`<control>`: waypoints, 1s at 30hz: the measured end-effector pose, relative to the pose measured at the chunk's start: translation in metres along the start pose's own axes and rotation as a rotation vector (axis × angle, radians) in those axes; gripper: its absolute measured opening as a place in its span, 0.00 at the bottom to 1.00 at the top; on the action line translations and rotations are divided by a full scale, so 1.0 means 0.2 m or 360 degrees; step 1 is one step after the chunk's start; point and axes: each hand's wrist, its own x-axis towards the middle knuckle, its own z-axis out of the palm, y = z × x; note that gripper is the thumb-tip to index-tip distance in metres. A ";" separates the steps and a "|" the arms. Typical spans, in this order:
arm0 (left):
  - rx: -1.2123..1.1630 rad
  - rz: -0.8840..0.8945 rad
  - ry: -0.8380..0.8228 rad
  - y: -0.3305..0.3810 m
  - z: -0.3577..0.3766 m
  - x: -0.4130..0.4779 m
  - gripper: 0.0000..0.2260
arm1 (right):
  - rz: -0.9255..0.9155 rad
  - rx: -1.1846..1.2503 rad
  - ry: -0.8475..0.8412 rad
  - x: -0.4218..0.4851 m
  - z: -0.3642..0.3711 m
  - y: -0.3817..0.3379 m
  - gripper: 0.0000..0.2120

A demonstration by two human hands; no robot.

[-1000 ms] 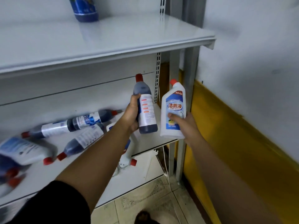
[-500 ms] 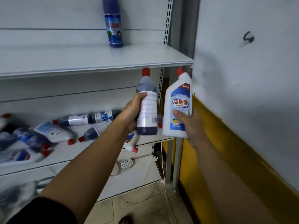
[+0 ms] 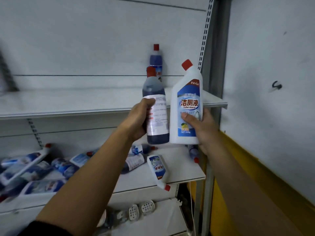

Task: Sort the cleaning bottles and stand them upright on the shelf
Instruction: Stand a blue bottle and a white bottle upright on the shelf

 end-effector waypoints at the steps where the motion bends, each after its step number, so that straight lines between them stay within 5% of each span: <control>1: 0.0020 0.0061 -0.0003 0.04 -0.06 0.00 0.09 | -0.0024 0.0013 -0.0017 0.01 0.06 -0.02 0.14; 9: 0.0302 0.0516 0.0297 0.31 -0.51 -0.04 0.20 | -0.0165 0.0118 -0.0167 0.10 0.58 -0.08 0.22; 17: 0.0316 0.0469 0.0685 0.51 -0.89 -0.05 0.10 | -0.0237 0.0099 -0.0384 0.20 1.03 -0.10 0.23; 21: 0.0354 0.0650 0.0853 0.57 -1.01 -0.08 0.22 | -0.0257 0.0026 -0.0519 0.26 1.21 -0.12 0.23; 30: 0.0321 0.0765 0.1288 0.64 -1.41 -0.14 0.29 | -0.0234 -0.0013 -0.0842 0.39 1.63 -0.04 0.27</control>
